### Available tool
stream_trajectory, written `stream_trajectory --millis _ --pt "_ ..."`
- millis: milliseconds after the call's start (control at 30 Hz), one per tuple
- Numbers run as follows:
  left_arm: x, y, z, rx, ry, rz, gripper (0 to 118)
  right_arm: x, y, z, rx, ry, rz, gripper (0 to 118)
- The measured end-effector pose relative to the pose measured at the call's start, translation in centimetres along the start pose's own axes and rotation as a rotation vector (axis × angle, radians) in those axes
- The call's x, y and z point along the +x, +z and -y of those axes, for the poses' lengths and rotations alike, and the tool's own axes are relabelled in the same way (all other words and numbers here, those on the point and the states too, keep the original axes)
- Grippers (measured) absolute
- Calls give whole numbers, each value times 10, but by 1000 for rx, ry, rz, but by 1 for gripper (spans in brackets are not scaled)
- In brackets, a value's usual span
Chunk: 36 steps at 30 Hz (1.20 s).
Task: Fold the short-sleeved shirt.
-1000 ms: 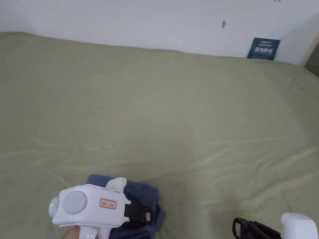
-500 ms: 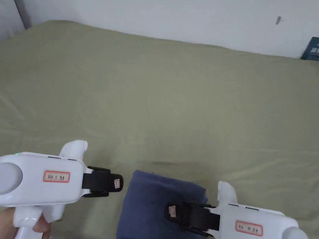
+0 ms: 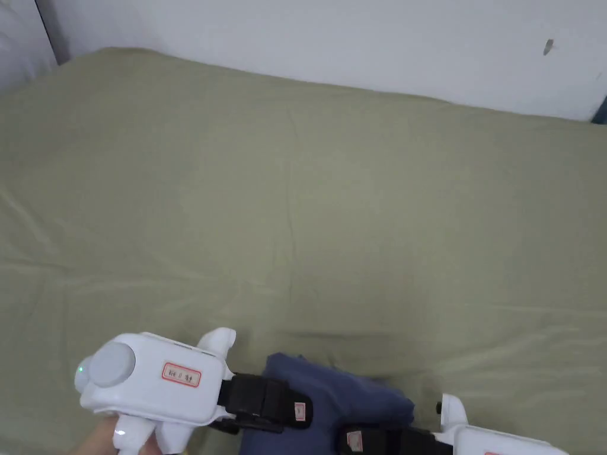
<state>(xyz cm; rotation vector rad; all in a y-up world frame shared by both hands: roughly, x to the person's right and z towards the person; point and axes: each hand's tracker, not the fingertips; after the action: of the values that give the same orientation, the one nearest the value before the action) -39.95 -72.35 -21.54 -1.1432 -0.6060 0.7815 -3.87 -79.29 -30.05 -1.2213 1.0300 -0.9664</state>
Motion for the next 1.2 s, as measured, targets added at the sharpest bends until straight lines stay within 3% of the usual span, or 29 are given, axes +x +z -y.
stream_trajectory --millis 67,100,133,300,433,633,867,900,967,1000,1200 --pt "2 -2 -3 9 74 37 59 -3 2 -1 5 8 15 0" --pt "2 -4 -2 14 51 -13 46 -7 4 0 8 23 38 0" --pt "1 -4 1 17 -2 -72 43 -13 6 1 9 49 76 0" --pt "11 34 -2 30 -33 -53 42 -55 40 16 26 210 204 0" --pt "-12 114 -28 83 -5 -90 42 -77 80 31 84 266 248 0" --pt "-78 239 -94 33 0 -326 42 -94 126 44 229 266 330 0" --pt "-105 262 -143 -50 16 -386 42 -94 140 39 298 228 383 0" --pt "-105 260 -143 -36 -8 -414 46 -94 140 37 299 228 391 0" --pt "-108 261 -144 49 21 -457 83 -94 140 34 300 223 395 0" --pt "-105 263 -142 72 31 -479 90 -92 148 31 302 224 390 0" --pt "-54 284 -115 188 -2 -657 89 -111 168 30 318 289 359 0"
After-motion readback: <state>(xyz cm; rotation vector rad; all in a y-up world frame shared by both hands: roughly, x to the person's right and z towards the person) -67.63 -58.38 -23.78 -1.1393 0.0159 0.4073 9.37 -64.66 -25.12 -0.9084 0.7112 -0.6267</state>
